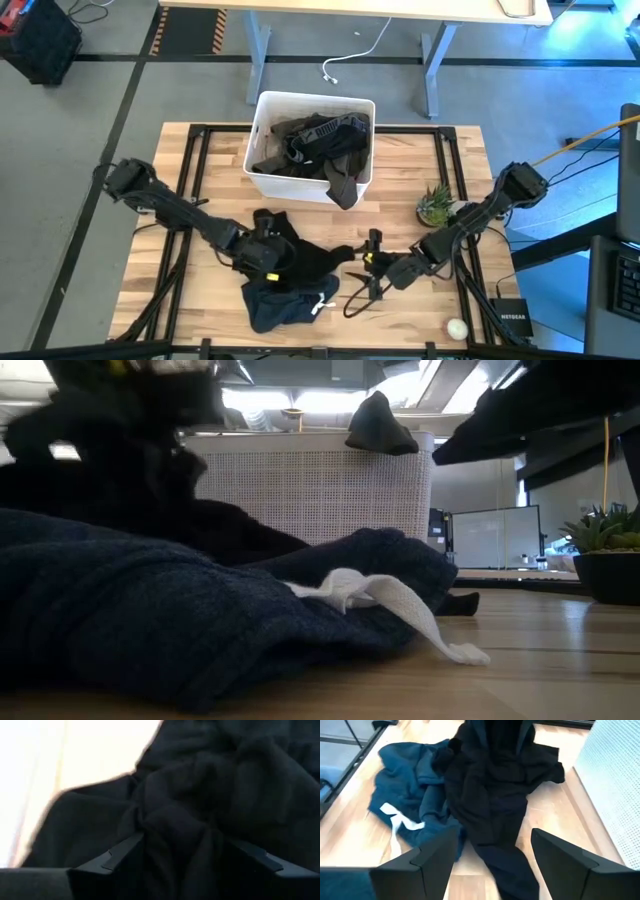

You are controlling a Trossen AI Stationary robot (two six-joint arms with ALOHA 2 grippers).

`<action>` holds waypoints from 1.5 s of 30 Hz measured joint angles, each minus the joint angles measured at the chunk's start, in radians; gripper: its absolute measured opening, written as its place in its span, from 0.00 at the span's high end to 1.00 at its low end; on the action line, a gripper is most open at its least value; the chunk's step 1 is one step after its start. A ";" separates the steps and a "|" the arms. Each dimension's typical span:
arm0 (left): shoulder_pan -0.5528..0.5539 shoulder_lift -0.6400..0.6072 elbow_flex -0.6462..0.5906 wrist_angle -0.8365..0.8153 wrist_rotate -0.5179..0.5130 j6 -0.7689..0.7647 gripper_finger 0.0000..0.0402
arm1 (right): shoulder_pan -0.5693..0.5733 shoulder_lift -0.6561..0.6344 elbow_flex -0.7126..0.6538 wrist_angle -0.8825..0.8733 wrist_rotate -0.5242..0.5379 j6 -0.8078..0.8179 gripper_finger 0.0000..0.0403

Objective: Sort clothes
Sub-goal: Put the black shirt into the white bin

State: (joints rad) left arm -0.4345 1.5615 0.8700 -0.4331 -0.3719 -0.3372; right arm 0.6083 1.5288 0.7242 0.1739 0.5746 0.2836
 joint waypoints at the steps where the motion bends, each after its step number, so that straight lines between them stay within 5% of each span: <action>1: 0.014 0.020 0.001 0.003 0.021 -0.010 0.42 | -0.004 0.000 0.000 0.002 -0.008 0.000 0.33; 9: 0.080 0.132 0.006 0.021 0.121 -0.022 0.59 | -0.015 0.000 0.001 0.005 -0.006 -0.047 0.33; 19: 0.095 0.062 0.052 0.042 0.150 0.049 0.93 | -0.014 0.000 0.001 -0.012 0.046 -0.090 0.33; 24: 0.106 -0.035 0.130 0.090 0.089 0.144 0.93 | -0.013 0.000 0.001 -0.014 0.073 -0.090 0.33; 32: 0.148 -0.205 0.281 0.141 -0.151 0.375 0.93 | -0.013 0.000 0.001 -0.023 0.089 -0.055 0.33; 45: 0.379 -0.392 0.316 0.784 -0.288 0.834 0.93 | -0.013 0.007 0.002 -0.061 0.078 0.064 0.33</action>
State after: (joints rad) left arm -0.0557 1.1690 1.1863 0.3504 -0.6596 0.4965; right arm 0.5957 1.5356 0.7258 0.1129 0.6529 0.3479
